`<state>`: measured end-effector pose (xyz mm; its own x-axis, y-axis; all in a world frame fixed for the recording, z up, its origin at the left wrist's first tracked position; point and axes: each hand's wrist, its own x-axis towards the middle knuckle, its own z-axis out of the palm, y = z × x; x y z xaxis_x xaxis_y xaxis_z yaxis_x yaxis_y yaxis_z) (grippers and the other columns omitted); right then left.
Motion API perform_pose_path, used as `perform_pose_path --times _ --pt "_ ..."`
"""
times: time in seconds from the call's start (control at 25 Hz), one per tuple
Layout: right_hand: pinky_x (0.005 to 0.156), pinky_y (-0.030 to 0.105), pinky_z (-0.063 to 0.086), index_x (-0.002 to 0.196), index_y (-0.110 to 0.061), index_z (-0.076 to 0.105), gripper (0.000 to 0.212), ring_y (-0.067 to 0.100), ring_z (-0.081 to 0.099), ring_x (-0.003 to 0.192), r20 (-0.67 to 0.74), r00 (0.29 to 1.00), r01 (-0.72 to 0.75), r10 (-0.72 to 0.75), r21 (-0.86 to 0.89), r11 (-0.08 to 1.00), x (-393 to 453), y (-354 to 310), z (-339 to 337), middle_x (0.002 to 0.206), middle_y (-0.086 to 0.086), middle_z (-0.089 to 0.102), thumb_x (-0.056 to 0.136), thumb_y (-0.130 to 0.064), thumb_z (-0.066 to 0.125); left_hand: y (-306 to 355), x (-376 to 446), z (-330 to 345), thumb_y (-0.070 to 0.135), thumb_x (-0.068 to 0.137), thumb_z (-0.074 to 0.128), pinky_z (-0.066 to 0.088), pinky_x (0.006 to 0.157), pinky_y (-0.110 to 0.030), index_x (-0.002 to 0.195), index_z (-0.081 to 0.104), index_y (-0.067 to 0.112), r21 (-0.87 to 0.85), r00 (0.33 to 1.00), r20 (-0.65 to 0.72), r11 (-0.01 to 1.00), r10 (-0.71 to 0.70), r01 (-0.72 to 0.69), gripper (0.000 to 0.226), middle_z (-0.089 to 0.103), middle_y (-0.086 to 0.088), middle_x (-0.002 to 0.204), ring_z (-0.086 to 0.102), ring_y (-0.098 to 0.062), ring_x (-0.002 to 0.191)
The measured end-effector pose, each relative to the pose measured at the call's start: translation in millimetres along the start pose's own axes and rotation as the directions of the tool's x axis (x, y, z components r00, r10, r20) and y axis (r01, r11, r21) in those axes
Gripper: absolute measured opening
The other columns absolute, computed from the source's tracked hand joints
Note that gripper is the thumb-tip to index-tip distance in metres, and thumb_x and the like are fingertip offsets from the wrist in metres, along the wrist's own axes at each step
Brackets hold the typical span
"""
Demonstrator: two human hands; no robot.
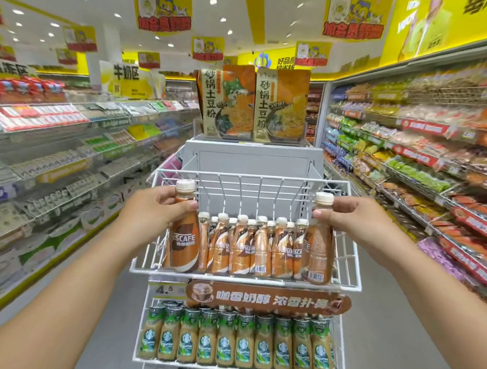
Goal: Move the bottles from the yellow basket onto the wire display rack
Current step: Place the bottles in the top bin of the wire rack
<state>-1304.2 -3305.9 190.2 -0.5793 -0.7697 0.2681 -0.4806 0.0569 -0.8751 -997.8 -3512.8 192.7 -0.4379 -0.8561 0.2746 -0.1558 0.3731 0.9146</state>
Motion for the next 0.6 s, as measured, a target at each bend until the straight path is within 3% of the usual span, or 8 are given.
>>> perform_pose_path --times 0.2,0.32,0.44,0.6 --pt "0.082 0.031 0.055 0.093 -0.016 0.081 0.012 0.019 0.075 0.087 -0.077 0.989 -0.129 0.125 -0.051 0.99 35.0 7.5 22.9 0.084 -0.003 0.081 0.083 -0.022 0.085 -47.9 67.8 -12.1 0.022 0.085 0.081 0.049 0.072 -0.021 0.099 0.076 0.018 0.049 0.998 0.054 0.998 -0.033 0.031 0.016 0.076 0.006 0.097 0.069 -0.007 0.092" --pt "0.088 0.037 0.057 0.088 -0.014 0.079 0.011 0.023 0.074 0.088 -0.145 0.97 -0.21 0.196 -0.088 0.974 48.9 22.3 27.8 0.085 0.002 0.08 0.082 -0.022 0.086 -67.8 93.9 -9.8 0.024 0.086 0.08 0.048 0.067 -0.022 0.097 0.076 0.016 0.118 0.996 0.072 0.992 -0.046 0.037 0.015 0.076 0.005 0.093 0.07 -0.01 0.087" --pt "0.081 0.039 0.056 0.081 -0.01 0.079 0.02 0.023 0.07 0.079 -0.195 0.947 -0.286 0.256 -0.146 0.947 65.1 42.8 23.9 0.081 0.008 0.078 0.08 -0.027 0.088 -88.2 113.1 -3.3 0.028 0.086 0.08 0.046 0.064 -0.022 0.1 0.074 0.015 0.161 0.994 0.072 0.984 -0.087 0.075 0.02 0.075 0.003 0.096 0.067 -0.008 0.082" --pt "0.063 0.03 0.036 0.078 0.001 0.073 0.032 0.02 0.051 0.063 -0.222 0.931 -0.338 0.291 -0.214 0.917 87.4 66.3 18.1 0.066 0.008 0.06 0.081 -0.028 0.087 -107.0 133.0 8.5 0.031 0.084 0.081 0.051 0.065 -0.025 0.103 0.074 0.016 0.196 0.983 0.099 0.972 -0.153 0.131 0.025 0.077 0.0 0.096 0.071 -0.013 0.081"
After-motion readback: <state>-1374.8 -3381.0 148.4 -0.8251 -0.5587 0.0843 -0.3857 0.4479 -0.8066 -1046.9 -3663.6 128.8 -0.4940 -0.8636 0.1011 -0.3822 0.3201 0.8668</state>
